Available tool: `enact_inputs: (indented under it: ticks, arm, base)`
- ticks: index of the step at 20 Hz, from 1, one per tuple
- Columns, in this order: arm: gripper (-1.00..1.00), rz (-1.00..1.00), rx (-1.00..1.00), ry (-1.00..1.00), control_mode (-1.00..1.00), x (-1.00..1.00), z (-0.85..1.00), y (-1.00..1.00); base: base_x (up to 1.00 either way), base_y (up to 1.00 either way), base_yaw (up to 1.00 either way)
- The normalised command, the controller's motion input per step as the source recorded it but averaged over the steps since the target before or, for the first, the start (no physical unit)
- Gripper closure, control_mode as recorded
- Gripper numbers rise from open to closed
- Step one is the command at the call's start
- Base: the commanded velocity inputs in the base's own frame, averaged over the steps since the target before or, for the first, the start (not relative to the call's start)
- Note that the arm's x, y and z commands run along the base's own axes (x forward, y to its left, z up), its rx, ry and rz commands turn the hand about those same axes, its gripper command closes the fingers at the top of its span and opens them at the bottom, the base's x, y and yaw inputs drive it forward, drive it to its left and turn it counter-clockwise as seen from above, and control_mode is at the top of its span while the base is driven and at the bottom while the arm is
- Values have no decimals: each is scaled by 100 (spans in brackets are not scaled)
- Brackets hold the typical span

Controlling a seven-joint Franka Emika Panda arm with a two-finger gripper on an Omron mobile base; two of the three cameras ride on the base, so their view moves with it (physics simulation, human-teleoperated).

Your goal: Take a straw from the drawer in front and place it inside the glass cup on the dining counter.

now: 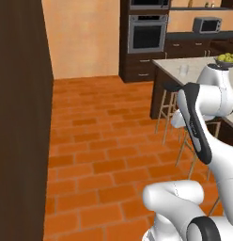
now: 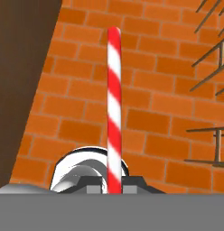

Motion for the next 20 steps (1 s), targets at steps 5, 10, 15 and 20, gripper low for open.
enact_inputs:
  ticks: [5,10,15,20]
  arm:
    - [100,0,0,0,100,0,0,0]
    - [100,0,0,0,100,0,0,0]
    - [100,0,0,0,100,0,0,0]
    - [100,0,0,0,100,0,0,0]
  base:
    - [98,38,-53]
    - [91,56,-50]
    - [75,74,-49]
    - [59,86,-50]
